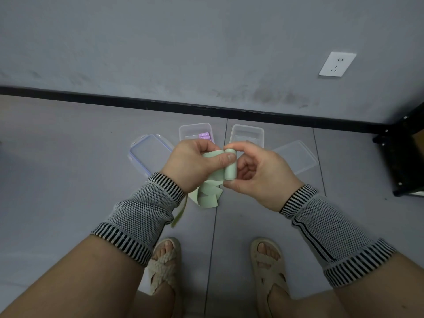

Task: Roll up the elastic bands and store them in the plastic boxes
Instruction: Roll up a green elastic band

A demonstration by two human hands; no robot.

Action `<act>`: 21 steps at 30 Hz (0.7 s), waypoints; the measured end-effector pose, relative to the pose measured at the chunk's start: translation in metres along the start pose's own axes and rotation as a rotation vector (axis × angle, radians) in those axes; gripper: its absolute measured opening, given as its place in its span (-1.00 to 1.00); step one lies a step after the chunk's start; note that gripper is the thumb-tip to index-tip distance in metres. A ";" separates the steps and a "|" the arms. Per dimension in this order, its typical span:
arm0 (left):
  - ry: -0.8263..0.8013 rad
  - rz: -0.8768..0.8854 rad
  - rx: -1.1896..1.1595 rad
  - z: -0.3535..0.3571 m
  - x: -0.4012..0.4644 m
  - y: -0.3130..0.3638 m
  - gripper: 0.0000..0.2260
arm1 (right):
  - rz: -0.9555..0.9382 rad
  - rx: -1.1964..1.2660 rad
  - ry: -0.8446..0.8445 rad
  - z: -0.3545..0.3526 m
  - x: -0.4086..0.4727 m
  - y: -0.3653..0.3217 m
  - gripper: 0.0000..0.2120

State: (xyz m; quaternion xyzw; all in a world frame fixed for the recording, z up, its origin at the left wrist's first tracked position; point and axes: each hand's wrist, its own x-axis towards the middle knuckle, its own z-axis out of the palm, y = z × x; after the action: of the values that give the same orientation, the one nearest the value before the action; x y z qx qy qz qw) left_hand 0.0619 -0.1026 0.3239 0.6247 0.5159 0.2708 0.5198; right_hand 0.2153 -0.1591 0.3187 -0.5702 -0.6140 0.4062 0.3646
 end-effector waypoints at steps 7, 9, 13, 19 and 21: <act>-0.025 -0.023 -0.057 -0.001 -0.001 0.001 -0.84 | -0.004 0.082 -0.029 -0.001 0.000 0.001 -0.40; 0.017 -0.031 -0.108 -0.001 0.000 0.001 -0.82 | 0.018 0.131 0.005 0.001 0.001 0.002 -0.34; 0.085 -0.076 -0.299 0.001 0.002 0.001 -0.90 | 0.105 0.328 0.142 0.001 0.003 0.001 -0.49; 0.064 -0.100 -0.524 0.010 0.001 0.002 -0.94 | 0.125 0.470 0.299 0.005 0.005 -0.002 -0.85; 0.042 -0.079 -0.504 0.011 0.000 0.003 -0.94 | 0.113 0.440 0.368 0.004 0.007 -0.001 -0.88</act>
State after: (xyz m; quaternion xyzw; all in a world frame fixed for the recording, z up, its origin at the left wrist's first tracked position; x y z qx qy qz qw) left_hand 0.0729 -0.1062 0.3237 0.4490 0.4670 0.3833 0.6583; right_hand 0.2111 -0.1528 0.3178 -0.5748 -0.4019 0.4390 0.5616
